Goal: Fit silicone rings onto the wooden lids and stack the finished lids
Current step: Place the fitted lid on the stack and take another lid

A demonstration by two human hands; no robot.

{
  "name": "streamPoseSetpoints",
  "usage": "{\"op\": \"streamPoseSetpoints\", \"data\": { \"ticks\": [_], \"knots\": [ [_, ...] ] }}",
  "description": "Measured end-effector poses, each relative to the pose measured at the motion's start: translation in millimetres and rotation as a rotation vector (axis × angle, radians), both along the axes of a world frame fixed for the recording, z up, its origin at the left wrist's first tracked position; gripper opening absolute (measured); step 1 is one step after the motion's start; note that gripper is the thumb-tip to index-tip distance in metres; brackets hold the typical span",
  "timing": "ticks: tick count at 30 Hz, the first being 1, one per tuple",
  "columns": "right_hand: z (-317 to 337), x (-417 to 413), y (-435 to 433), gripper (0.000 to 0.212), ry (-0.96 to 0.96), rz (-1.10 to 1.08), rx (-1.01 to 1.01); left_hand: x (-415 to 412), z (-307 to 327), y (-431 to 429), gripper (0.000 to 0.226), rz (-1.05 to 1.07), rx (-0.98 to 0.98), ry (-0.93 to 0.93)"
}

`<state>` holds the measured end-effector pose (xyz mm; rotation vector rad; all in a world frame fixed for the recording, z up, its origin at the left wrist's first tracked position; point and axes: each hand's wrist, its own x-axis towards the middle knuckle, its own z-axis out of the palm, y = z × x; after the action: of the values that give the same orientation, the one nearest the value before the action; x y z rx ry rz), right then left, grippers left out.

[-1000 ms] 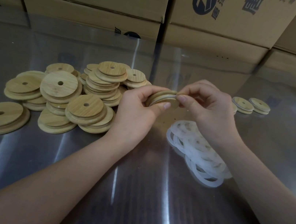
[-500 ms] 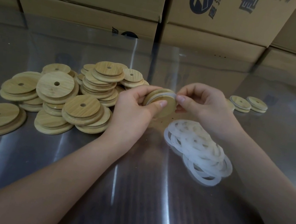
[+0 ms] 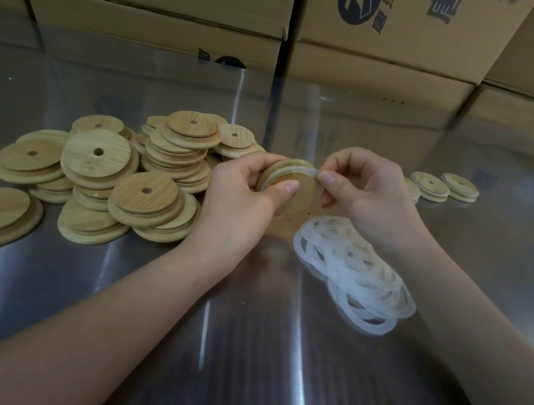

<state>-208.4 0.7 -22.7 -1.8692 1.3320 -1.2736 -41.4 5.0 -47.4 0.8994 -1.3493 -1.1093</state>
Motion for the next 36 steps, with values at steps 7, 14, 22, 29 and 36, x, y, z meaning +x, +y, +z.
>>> {"op": "streamPoseSetpoints", "data": {
  "ticks": [7,14,22,29,36],
  "knots": [
    [0.8,0.3,0.8,0.021,-0.017,0.015,0.031,-1.0,-2.6,-0.6,0.019,-0.021,0.059,0.051],
    [0.0,1.1,1.0,0.023,-0.066,0.029,0.059,-0.6,-3.8,-1.2,0.018,-0.028,0.1,0.074],
    [1.7,0.0,1.2,0.02,-0.094,0.05,0.115,-0.8,-3.2,-1.1,0.014,-0.033,0.109,0.061],
    [3.6,-1.2,1.8,0.02,-0.086,0.051,0.149,-1.8,-1.4,-0.2,0.015,-0.022,0.088,0.042],
    [-2.6,0.5,-0.1,0.019,-0.119,0.046,0.161,1.2,-1.6,-0.3,0.015,-0.036,0.108,0.036]
  ]
}}
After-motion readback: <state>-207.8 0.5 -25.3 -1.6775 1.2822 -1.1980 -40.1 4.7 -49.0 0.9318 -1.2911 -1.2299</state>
